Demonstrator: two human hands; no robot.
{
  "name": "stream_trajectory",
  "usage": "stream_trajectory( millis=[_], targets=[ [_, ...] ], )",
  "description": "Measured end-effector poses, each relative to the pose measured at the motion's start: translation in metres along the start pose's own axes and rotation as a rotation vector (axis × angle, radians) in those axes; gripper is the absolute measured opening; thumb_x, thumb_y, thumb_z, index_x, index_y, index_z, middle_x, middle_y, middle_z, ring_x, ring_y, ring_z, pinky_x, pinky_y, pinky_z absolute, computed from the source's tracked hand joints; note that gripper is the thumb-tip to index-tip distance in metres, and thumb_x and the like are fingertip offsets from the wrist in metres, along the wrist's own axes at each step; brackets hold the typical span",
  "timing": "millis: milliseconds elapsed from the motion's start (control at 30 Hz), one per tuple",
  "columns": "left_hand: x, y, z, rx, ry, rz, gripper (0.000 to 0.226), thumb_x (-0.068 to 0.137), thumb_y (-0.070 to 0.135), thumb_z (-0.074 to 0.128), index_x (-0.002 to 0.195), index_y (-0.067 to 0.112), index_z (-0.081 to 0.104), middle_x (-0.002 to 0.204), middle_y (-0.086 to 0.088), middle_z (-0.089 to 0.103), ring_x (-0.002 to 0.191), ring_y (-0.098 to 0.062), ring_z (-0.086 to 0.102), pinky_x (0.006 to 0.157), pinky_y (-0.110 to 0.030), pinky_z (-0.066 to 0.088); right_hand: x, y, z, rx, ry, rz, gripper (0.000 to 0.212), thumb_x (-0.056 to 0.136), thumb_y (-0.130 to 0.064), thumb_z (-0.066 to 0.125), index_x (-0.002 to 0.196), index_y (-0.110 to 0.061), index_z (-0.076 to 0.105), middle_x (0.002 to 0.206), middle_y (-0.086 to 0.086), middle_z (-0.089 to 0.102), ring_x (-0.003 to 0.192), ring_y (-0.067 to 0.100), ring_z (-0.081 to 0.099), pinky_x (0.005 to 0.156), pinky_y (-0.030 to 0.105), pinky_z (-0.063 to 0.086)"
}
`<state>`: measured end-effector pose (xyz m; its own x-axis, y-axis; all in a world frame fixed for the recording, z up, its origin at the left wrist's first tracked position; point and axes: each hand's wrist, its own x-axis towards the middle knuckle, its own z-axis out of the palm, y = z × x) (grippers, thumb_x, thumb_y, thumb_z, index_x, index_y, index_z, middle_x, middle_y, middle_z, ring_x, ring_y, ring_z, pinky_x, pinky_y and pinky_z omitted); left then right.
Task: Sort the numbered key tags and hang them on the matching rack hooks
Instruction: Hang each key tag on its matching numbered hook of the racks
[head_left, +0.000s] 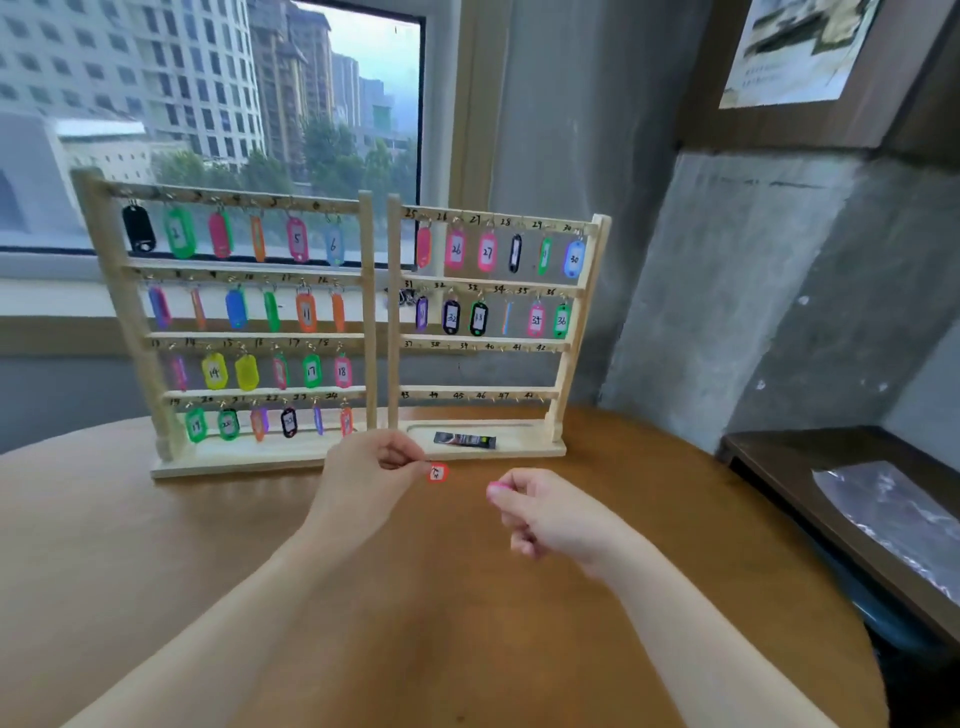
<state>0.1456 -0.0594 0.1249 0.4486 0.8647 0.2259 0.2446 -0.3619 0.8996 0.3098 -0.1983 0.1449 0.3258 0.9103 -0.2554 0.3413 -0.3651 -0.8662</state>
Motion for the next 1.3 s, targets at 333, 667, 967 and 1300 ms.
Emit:
stream_trajectory(
  millis=[333,667,967,1300],
  targets=[
    [0.065,0.003,-0.019,-0.012,0.110,0.064,0.009,0.083,0.017,0.081,0.079,0.024,0.078,0.070,0.011,0.075,0.066,-0.001,0.069,0.067,-0.020,0.050,0.071,-0.043,0.004,0.095,0.169,-0.221,0.021,0.107,-0.027,0.050,0.108,-0.012,0.065,0.060,-0.008,0.046,0.048,0.011,0.045,0.052,0.022,0.042],
    [0.130,0.007,0.001,0.083,0.186,0.084,0.010,0.092,0.023,0.071,0.083,0.025,0.073,0.075,0.011,0.071,0.072,-0.003,0.066,0.069,-0.026,0.051,0.142,-0.063,-0.002,0.108,0.350,-0.377,0.022,0.107,-0.022,0.047,0.097,-0.008,0.061,0.052,-0.001,0.048,0.044,0.016,0.049,0.047,0.025,0.042],
    [0.160,0.002,0.021,0.184,0.304,0.128,0.009,0.095,0.027,0.067,0.090,0.024,0.073,0.076,0.017,0.066,0.076,0.004,0.061,0.062,-0.008,0.037,0.173,-0.058,0.001,0.099,0.415,-0.461,0.024,0.106,-0.016,0.047,0.092,0.002,0.055,0.059,0.006,0.042,0.046,0.022,0.045,0.047,0.028,0.037],
    [0.160,-0.020,0.024,0.234,0.324,0.107,0.009,0.093,0.023,0.069,0.091,0.019,0.076,0.071,0.019,0.062,0.073,0.000,0.061,0.076,-0.019,0.049,0.201,-0.058,0.013,0.054,0.438,-0.466,0.024,0.103,-0.019,0.049,0.084,-0.012,0.063,0.054,-0.010,0.049,0.053,0.017,0.048,0.059,0.031,0.042]
  ],
)
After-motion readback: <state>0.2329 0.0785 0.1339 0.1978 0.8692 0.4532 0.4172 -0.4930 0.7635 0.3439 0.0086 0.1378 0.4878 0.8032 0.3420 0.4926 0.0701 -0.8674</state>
